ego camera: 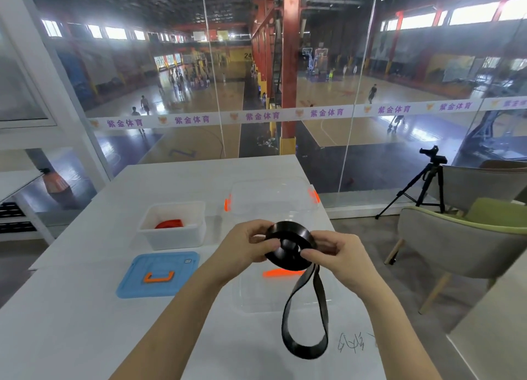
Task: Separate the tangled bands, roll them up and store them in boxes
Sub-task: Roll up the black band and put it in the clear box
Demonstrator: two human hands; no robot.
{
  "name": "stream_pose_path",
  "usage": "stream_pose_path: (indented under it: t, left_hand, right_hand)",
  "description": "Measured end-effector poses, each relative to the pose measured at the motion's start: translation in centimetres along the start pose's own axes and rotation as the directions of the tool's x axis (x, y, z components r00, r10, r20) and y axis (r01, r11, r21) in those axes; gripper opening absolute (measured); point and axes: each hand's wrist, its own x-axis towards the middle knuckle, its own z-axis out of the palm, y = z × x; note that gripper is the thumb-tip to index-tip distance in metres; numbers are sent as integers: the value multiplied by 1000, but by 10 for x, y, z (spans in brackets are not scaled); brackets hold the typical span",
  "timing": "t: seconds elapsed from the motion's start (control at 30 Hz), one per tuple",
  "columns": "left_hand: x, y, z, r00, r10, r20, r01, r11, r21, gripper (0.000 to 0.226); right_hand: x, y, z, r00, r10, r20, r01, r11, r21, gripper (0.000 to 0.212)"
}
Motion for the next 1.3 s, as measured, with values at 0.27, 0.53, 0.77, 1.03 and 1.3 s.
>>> stream_pose_path:
  t: [0.27,0.53,0.77,1.03,1.3]
  left_hand:
    - [-3,-1,7,998,44,48,-51,985,163,16]
    - [-12,-17,16,996,10,-93,-34,964,-263,28]
    - [-9,-16,-3,1000,14,-2,-13,975,224,51]
    - [-14,-4,0,999,32,-30,-32,999,-15,26]
    - [-19,-3,1,999,-5,31,5,1000,16,27]
  right_hand:
    - [2,-8,7,994,11,106,10,980,-199,19]
    - [-2,-11,3,1000,-5,-5,5,998,-67,30]
    - [-4,-16,6,996,40,80,-16,958,-286,22]
    - [-2,-18,6,995,44,90,-34,993,-111,33]
    - [-3,-16,1,999,43,20,-42,998,-39,25]
